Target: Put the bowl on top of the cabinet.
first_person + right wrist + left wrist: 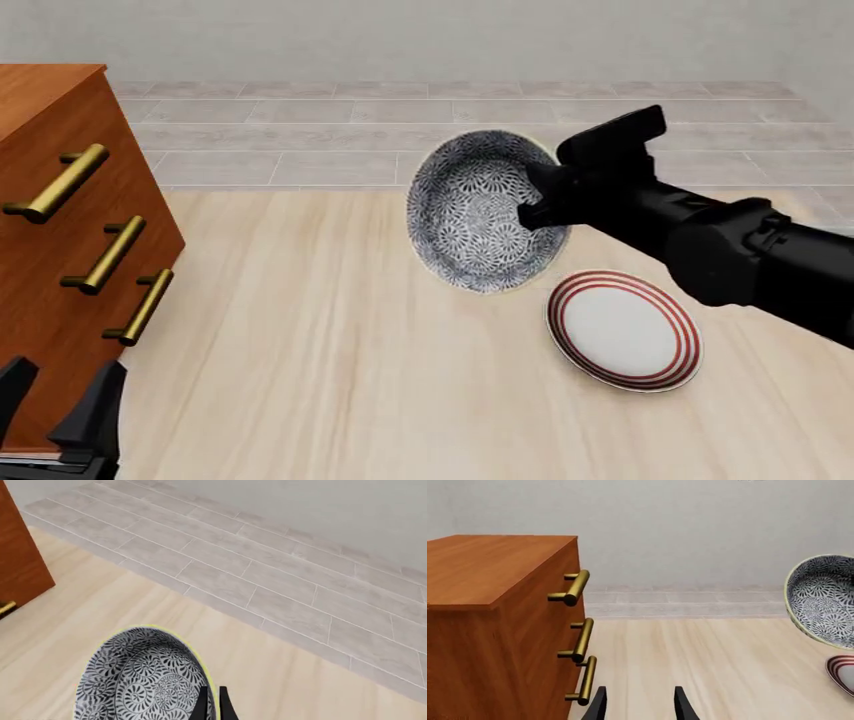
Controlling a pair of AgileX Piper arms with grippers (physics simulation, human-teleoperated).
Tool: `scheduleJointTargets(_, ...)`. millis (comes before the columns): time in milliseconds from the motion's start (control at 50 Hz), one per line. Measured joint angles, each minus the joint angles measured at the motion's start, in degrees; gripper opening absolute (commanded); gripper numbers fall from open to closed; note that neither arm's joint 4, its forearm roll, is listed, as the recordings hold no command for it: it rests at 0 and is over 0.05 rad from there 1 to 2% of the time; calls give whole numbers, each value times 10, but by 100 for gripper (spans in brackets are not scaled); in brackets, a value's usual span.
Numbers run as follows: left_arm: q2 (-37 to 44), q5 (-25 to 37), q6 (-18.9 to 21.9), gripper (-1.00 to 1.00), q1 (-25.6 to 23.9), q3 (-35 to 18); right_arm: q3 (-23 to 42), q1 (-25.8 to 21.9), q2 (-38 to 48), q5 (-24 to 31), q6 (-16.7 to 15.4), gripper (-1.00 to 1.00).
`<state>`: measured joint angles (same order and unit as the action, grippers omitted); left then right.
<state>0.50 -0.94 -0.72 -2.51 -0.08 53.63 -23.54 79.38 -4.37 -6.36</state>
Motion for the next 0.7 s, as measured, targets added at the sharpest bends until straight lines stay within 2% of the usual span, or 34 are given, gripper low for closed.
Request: scheduleJointTargets(700,-2,0,-3,100,1,0,58,-83,36,6,5,-100)
